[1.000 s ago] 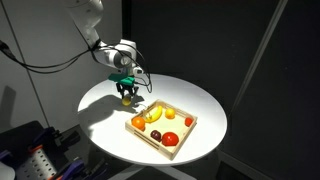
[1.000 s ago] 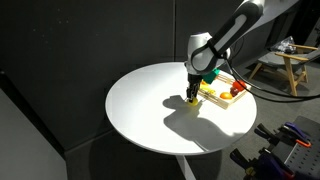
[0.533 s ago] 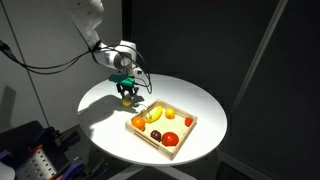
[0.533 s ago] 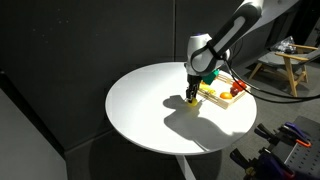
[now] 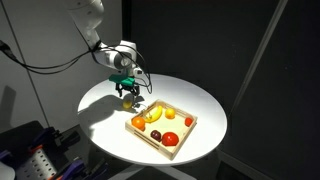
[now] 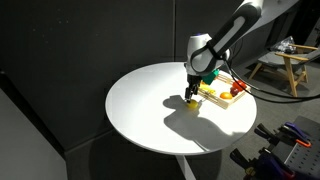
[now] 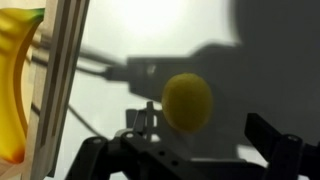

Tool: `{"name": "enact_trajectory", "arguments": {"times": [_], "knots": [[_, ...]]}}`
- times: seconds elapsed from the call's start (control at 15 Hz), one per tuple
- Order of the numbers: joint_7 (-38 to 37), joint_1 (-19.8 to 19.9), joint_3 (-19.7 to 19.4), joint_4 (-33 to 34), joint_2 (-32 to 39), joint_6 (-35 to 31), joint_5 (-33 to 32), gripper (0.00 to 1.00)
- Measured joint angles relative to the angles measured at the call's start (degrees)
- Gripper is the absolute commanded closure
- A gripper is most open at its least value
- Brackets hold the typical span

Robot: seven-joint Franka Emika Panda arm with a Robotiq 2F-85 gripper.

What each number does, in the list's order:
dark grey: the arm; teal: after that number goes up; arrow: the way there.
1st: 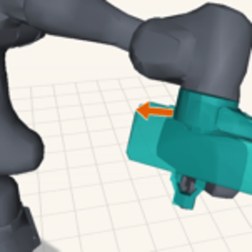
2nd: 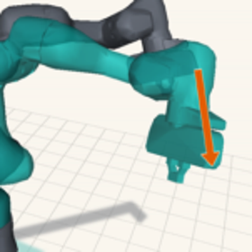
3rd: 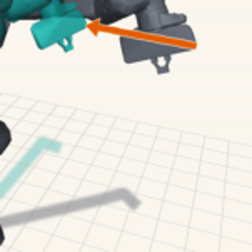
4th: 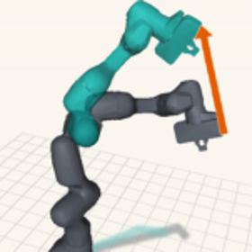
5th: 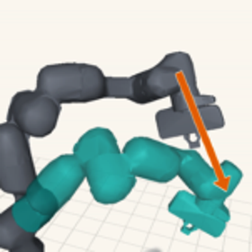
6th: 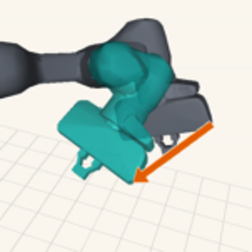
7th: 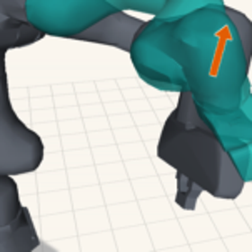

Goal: Remove the lemon from the box

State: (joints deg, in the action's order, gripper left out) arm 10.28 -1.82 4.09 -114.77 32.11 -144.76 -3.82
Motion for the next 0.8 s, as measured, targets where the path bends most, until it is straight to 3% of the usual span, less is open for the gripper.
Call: {"name": "enact_trajectory", "arguments": {"times": [0.8], "knots": [[0.0, 0.0, 0.1, 0.0, -1.8, 3.2, 0.0, 0.0]]}}
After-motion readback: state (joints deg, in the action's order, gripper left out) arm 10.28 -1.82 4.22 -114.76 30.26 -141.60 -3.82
